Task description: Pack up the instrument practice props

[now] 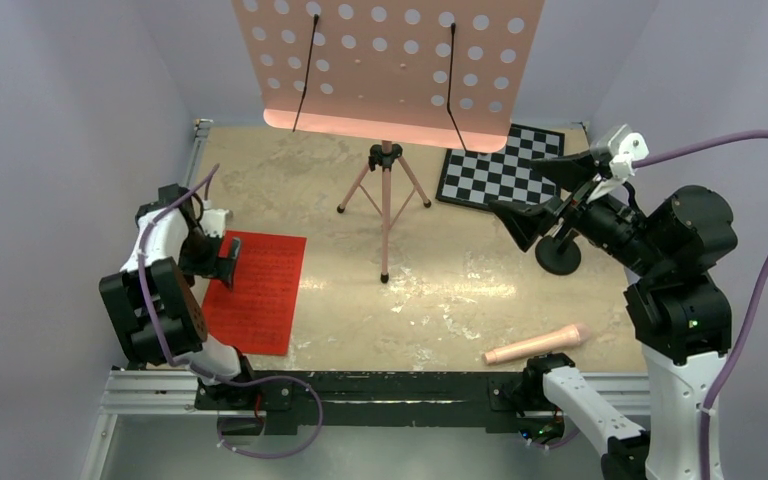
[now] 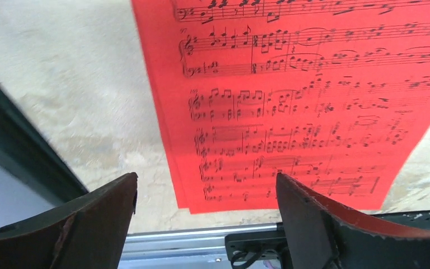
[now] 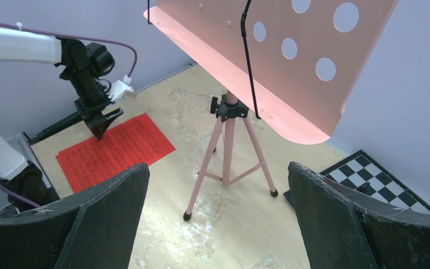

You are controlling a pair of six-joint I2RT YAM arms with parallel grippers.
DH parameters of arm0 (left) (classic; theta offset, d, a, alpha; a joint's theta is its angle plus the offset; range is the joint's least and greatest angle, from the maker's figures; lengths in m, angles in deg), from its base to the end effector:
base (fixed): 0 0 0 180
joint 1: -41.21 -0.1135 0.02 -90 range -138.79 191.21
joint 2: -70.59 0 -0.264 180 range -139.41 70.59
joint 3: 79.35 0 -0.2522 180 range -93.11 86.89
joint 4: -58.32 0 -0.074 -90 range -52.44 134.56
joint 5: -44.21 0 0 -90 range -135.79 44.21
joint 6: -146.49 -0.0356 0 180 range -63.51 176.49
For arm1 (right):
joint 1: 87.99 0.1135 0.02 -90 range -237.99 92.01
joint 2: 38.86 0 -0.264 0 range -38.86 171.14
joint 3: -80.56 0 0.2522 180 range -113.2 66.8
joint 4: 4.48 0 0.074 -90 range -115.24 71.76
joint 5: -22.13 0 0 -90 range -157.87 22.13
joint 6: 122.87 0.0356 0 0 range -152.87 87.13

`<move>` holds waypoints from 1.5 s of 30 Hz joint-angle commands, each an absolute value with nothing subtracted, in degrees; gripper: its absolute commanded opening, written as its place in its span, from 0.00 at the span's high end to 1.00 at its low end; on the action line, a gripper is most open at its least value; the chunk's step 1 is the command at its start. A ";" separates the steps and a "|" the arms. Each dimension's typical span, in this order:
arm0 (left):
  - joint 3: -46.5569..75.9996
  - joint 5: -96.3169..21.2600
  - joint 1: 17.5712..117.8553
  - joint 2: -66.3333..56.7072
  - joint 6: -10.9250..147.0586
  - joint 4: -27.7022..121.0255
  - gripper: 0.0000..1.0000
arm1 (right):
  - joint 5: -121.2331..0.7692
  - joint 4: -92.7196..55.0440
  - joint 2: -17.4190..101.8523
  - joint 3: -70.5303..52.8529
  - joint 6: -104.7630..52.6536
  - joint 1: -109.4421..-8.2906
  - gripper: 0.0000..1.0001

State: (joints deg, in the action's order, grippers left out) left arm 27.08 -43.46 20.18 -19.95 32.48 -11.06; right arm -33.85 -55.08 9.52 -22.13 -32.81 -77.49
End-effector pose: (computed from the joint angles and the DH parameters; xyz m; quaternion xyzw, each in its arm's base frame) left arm 0.2532 0.0958 0.1945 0.0266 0.9989 -0.0066 0.0372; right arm 0.0899 0.0369 0.5224 -0.2721 0.6318 0.2634 0.6763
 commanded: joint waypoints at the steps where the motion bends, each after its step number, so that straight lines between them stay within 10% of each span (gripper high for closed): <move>1: 21.98 -42.63 19.68 -13.15 34.38 -16.06 0.01 | -34.14 -52.86 9.66 -21.39 -30.24 -77.34 0.01; 11: 10.93 -8.73 19.68 13.02 27.90 -14.30 0.00 | -34.21 -56.61 4.59 -11.11 -25.76 -80.03 0.05; 19: -5.50 13.72 19.93 11.04 45.99 2.16 0.04 | -34.67 -53.30 14.50 -19.55 -28.43 -80.72 0.11; 32: -18.84 16.10 20.58 -2.16 68.43 23.23 0.15 | -28.94 -38.76 24.63 -21.88 -21.54 -81.07 0.11; 45: 13.78 4.92 20.26 -5.33 59.59 31.69 0.09 | -30.21 -42.92 12.74 -4.16 -23.51 -83.61 0.02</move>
